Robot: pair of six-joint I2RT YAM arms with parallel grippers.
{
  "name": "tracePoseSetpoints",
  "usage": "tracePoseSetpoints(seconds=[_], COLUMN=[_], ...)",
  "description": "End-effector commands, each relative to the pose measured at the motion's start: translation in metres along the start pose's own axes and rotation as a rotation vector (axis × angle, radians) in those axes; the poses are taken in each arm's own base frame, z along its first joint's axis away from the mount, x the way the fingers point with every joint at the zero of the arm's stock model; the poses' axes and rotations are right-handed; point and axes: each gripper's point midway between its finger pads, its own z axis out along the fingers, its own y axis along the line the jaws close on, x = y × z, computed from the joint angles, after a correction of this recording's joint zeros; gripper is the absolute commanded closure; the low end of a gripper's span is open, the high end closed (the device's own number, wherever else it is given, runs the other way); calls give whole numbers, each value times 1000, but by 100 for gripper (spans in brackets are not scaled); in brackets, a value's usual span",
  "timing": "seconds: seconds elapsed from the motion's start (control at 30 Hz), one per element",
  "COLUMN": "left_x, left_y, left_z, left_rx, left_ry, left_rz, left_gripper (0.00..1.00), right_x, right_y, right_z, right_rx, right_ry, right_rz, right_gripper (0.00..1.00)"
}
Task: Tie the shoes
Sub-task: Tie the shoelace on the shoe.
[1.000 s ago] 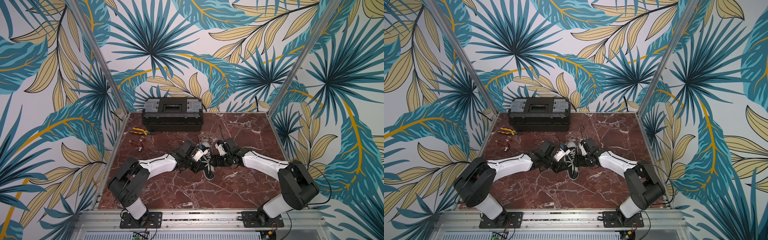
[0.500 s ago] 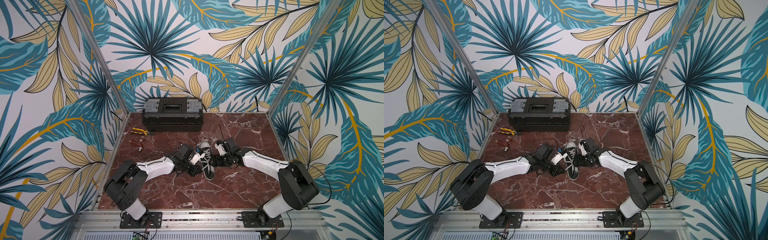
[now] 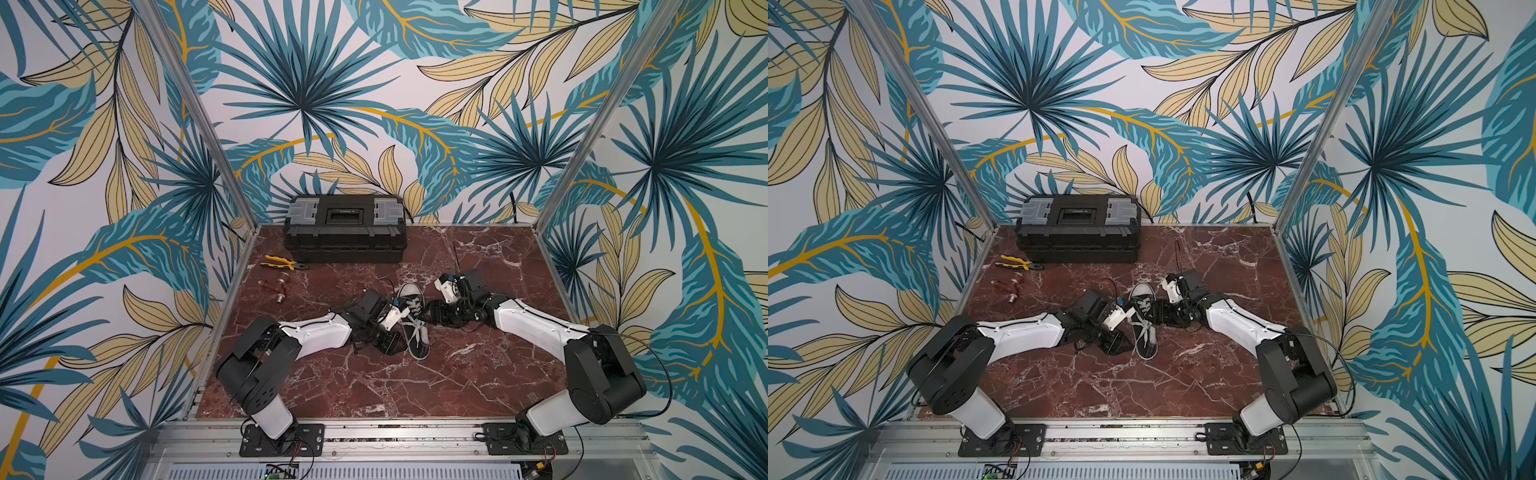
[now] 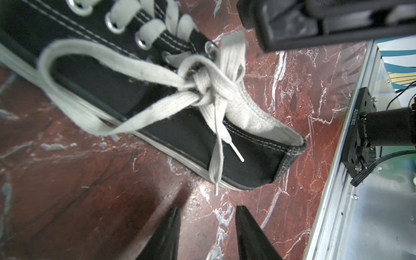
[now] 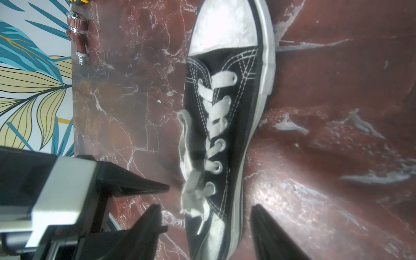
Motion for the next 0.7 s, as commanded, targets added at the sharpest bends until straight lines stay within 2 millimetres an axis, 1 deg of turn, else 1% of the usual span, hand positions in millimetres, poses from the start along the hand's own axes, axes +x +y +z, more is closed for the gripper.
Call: tracePoseSetpoints(seconds=[0.0,0.1,0.27,0.37,0.5,0.67], left_x=[-14,-17,-25,-30,-33,-32], left_y=[6,12,21,23,23,23], left_z=[-14,-19,-24,-26,-27,-28], left_rx=[-35,-57,-92,-98,-103,-105], left_ry=[-74,-92,-121,-137,-137,-133], left_rz=[0,-15,-45,-50,-45,-49], left_gripper=[52,51,49,48,48,48], right_x=[-4,-3,7,12,15,19], right_y=[7,6,3,2,6,3], right_z=[2,5,10,13,14,18], right_rx=[-20,-15,-25,-37,-76,-85], right_ry=[22,43,83,93,88,99], right_rz=[29,29,40,49,48,48], right_gripper=[39,46,54,55,55,61])
